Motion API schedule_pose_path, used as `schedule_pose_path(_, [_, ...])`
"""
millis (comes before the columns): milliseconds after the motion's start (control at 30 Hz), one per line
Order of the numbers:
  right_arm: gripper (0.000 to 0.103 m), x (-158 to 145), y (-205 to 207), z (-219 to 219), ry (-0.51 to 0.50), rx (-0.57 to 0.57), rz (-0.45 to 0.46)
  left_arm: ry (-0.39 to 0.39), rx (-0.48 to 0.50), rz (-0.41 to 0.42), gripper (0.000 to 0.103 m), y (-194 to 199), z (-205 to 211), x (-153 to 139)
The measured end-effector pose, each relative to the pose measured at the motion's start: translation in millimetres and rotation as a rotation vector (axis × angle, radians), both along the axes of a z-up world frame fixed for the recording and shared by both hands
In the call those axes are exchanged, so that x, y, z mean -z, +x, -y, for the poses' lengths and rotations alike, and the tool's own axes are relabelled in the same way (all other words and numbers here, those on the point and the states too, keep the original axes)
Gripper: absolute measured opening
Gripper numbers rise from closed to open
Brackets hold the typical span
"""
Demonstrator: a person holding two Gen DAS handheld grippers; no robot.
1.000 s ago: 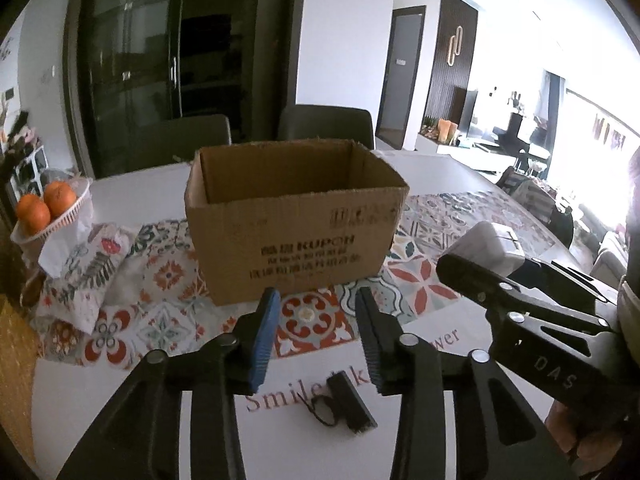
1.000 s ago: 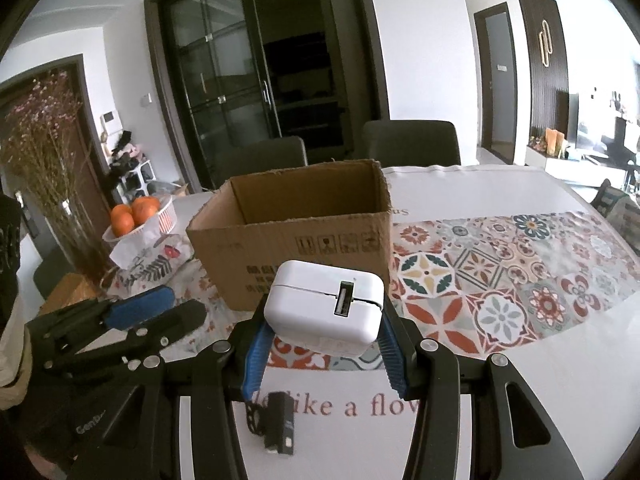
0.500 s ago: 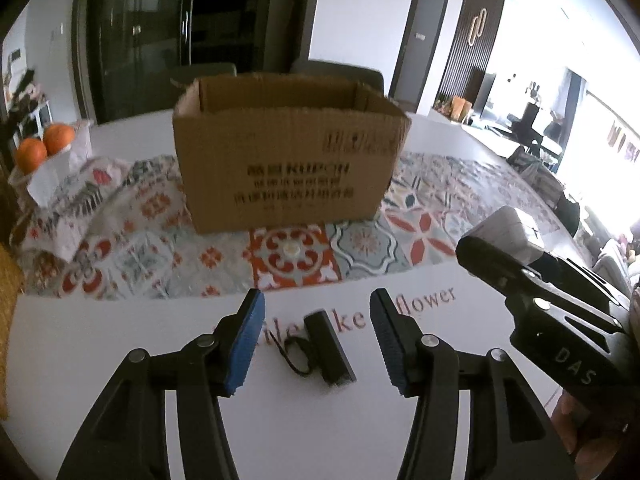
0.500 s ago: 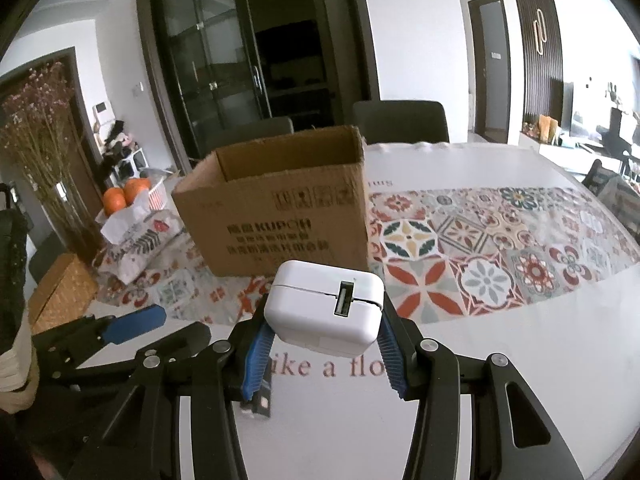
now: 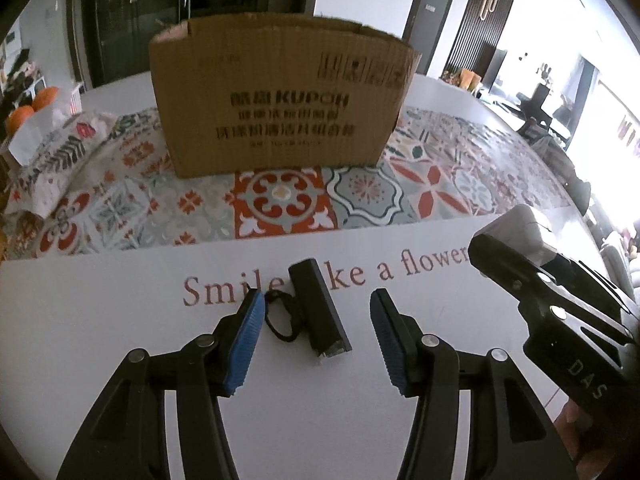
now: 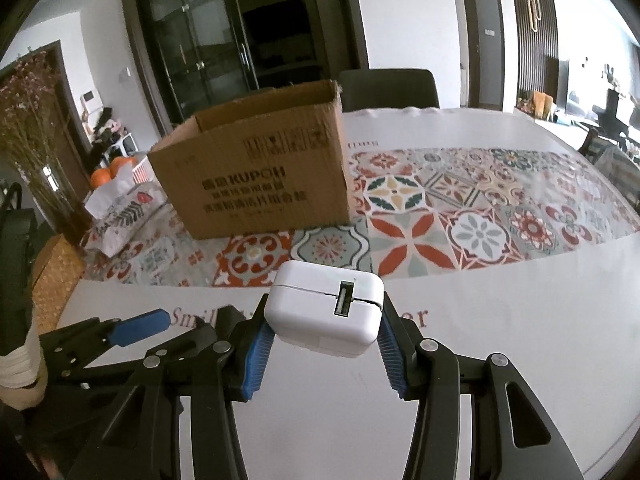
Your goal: Organize rigid objects
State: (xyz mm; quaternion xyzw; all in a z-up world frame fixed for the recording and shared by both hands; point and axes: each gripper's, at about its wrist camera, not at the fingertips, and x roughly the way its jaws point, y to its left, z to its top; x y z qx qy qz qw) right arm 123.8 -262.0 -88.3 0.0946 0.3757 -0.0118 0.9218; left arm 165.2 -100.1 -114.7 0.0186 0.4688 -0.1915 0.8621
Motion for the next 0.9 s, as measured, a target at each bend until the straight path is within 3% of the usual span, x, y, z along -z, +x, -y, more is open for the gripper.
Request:
schedule_pose_path(333, [0.049, 20.2, 4.3, 2.4, 0.006, -0.001, -0.055, 0.027, -0.028, -0.059, 0.054, 9.9, 7.7, 24.2])
schedule_pose_path(700, [0.049, 34.3, 7.2, 11.4, 0.037, 0.020, -0.098, 0.066, -0.069, -0.035, 0.054, 12.1, 11.1, 27.5])
schedule_pose_path(800, [0.049, 33.5, 7.1, 11.4, 0.038, 0.022, -0.094, 0.067, -0.067, -0.030, 0.062, 11.3, 7.1, 26.0])
schedule_pose_path(900, [0.049, 32.4, 8.3, 8.0, 0.036, 0.010, -0.089, 0.055, -0.068, -0.063, 0.063, 13.3, 5.8, 32.4])
